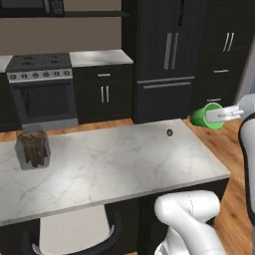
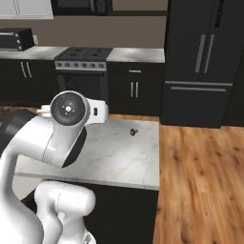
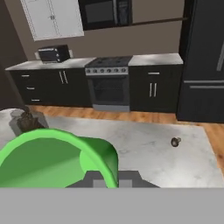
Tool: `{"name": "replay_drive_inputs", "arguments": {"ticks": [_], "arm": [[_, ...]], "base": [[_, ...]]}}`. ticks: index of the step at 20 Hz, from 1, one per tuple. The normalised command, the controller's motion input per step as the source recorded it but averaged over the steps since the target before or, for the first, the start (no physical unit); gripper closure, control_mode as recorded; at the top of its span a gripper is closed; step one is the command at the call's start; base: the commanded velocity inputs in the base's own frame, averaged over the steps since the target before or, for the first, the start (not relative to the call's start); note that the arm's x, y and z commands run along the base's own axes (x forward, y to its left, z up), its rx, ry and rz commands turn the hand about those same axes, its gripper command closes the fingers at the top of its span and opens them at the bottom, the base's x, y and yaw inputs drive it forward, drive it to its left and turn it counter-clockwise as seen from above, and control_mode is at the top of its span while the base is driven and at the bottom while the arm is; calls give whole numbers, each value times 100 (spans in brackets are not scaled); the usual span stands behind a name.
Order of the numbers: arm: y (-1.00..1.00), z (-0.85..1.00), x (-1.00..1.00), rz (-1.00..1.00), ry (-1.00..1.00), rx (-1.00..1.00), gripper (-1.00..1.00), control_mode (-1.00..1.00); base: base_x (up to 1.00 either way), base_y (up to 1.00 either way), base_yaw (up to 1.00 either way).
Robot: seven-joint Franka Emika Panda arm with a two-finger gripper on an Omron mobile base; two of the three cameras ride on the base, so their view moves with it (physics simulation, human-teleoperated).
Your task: Open the cabinet directly in front. Then move the liquor and the cup to the dining counter with the jar on it.
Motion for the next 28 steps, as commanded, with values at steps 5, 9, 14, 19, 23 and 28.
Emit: {"name": "replay_drive_inputs", "arguments": {"ticks": [5, 9, 14, 19, 23, 28], "arm": [[48, -11, 5, 11, 28, -9, 100, -100], [68, -28, 63, 13, 69, -12, 100, -100], [26, -18, 36, 12, 54, -8, 100, -100], [15, -28, 3, 0, 16, -6, 100, -100], [13, -64, 2, 1, 8, -7, 100, -100], [6, -57, 1, 1, -3, -2, 100, -100]], "base": [[0, 35, 9], [0, 0, 0], [0, 0, 0], [0, 0, 0], [0, 0, 0], [0, 0, 0]]}}
